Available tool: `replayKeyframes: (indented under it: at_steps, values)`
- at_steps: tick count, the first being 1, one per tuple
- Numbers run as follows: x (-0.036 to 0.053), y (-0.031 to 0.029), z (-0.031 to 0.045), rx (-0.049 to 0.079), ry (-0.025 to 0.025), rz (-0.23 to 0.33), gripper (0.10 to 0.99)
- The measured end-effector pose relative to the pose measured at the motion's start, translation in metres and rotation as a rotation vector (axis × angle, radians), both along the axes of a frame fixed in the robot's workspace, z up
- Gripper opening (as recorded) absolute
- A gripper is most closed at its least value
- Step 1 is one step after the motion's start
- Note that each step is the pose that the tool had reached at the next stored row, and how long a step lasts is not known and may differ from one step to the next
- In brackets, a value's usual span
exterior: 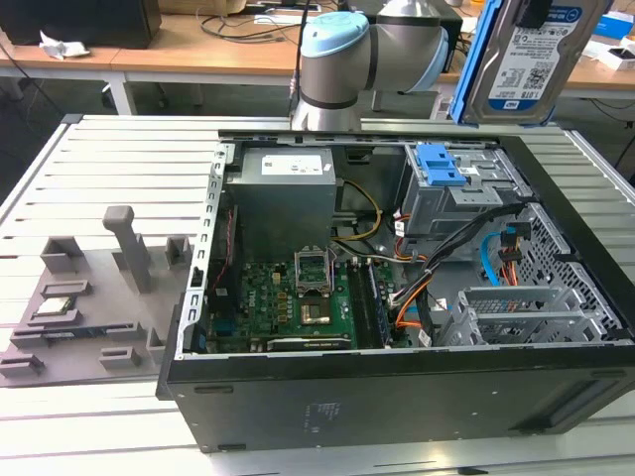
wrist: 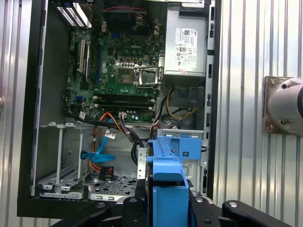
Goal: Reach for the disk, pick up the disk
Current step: 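Pick up the disk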
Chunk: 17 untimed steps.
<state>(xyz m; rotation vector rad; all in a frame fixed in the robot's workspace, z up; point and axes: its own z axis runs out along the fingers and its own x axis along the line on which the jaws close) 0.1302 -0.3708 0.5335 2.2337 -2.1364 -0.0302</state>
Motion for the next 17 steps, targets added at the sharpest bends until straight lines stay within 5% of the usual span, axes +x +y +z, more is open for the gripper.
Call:
replayKeyframes:
  at_steps: [17]
  values:
    - [0.0, -0.0199, -0.0007, 0.0, 0.0, 0.0, 0.365]
